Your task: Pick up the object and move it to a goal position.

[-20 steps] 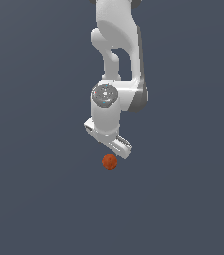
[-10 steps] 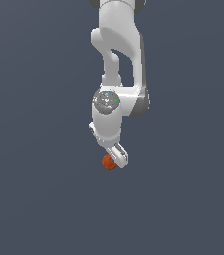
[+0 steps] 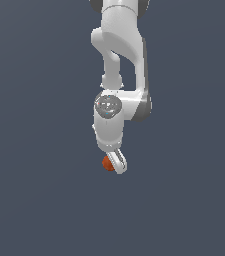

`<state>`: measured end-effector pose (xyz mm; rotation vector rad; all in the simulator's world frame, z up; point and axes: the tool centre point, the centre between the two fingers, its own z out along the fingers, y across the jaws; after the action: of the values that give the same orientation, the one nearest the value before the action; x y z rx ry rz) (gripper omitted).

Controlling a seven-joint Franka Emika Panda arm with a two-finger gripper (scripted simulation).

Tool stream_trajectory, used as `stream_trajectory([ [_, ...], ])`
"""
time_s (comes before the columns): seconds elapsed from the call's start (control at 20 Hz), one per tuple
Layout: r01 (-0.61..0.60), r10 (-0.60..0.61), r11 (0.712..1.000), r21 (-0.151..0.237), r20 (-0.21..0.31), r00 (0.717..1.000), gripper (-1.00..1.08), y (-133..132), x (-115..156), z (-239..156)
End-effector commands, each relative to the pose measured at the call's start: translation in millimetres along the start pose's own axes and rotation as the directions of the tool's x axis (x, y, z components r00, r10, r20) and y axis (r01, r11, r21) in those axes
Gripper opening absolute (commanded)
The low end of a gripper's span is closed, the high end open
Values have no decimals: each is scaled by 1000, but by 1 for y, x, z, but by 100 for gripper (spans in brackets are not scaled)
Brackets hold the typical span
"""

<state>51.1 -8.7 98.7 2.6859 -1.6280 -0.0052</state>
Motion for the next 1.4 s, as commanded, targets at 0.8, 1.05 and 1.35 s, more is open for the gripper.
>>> stream_trajectory([
  [0.8, -42, 42, 999, 2, -2, 999, 100, -1, 0, 39],
  [1.05, -43, 43, 999, 2, -2, 999, 100, -2, 1, 52],
  [1.35, -43, 43, 999, 2, -2, 999, -100, -2, 1, 52],
])
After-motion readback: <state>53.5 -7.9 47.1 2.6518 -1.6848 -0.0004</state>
